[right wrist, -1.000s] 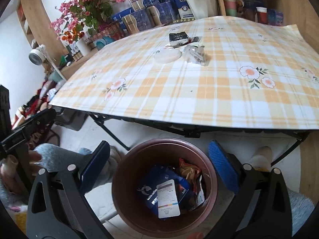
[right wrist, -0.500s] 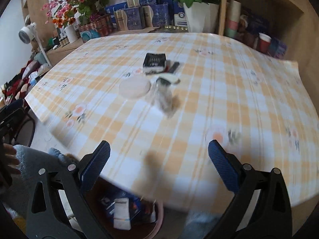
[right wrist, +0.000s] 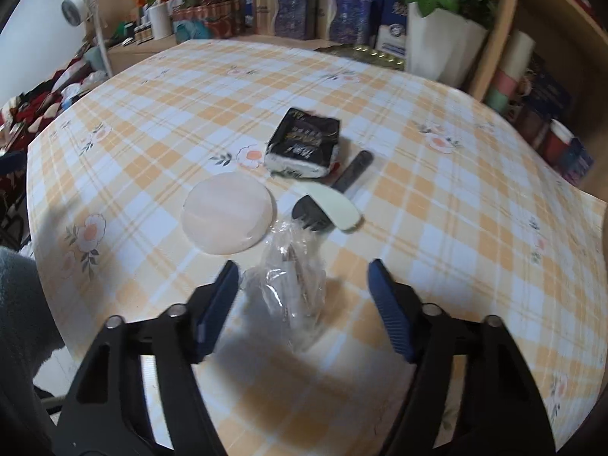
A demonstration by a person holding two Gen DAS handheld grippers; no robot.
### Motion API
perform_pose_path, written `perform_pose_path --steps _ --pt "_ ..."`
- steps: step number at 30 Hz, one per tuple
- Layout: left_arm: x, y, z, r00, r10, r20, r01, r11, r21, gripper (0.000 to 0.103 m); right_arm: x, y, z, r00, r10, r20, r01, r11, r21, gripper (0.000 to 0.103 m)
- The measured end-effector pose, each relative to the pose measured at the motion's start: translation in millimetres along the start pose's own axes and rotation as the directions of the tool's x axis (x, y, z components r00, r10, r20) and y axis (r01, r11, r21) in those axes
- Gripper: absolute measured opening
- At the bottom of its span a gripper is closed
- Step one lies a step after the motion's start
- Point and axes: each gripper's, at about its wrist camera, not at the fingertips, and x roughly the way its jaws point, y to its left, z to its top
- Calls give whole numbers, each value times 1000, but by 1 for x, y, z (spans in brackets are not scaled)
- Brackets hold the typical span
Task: Collect trash
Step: 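Grasp the clear plastic bag with the right gripper, then grasp the white round lid with the left gripper while the right holds the plastic bag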
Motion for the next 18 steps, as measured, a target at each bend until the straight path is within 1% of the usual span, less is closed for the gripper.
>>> perform_pose_path --steps 1,2,4,5,6,9,12,16,18 --pt "3 -2 1 1000 -3 -3 3 1000 7 97 4 0 0 1000 22 -13 -22 1000 -11 55" --pt "6 -4 2 1000 -7 -6 7 1000 16 97 5 1 -1 999 38 -12 -38 999 -16 48" --pt "11 -8 4 1000 -15 -12 15 1000 25 97 4 0 -1 999 49 -3 -49 999 -13 45" --pt "15 -10 6 1000 -23 -19 23 999 28 97 3 0 -2 999 52 5 -52 999 -9 40" --pt "19 -12 7 999 -34 -26 34 999 30 97 1 -1 -3 998 60 17 -60 998 -4 33" --pt "29 -19 11 997 -65 -44 67 997 33 97 -6 -9 -9 996 61 66 -64 997 43 32" --pt "41 -28 15 993 -100 -69 103 994 43 97 -18 -27 -14 989 40 143 -60 988 141 31" --pt "64 -47 21 985 -127 -114 138 987 85 97 -26 -44 -20 981 7 195 -56 968 245 31" --pt "76 -56 25 982 -128 -139 144 984 108 97 -27 -48 -21 979 -2 205 -54 962 268 31"
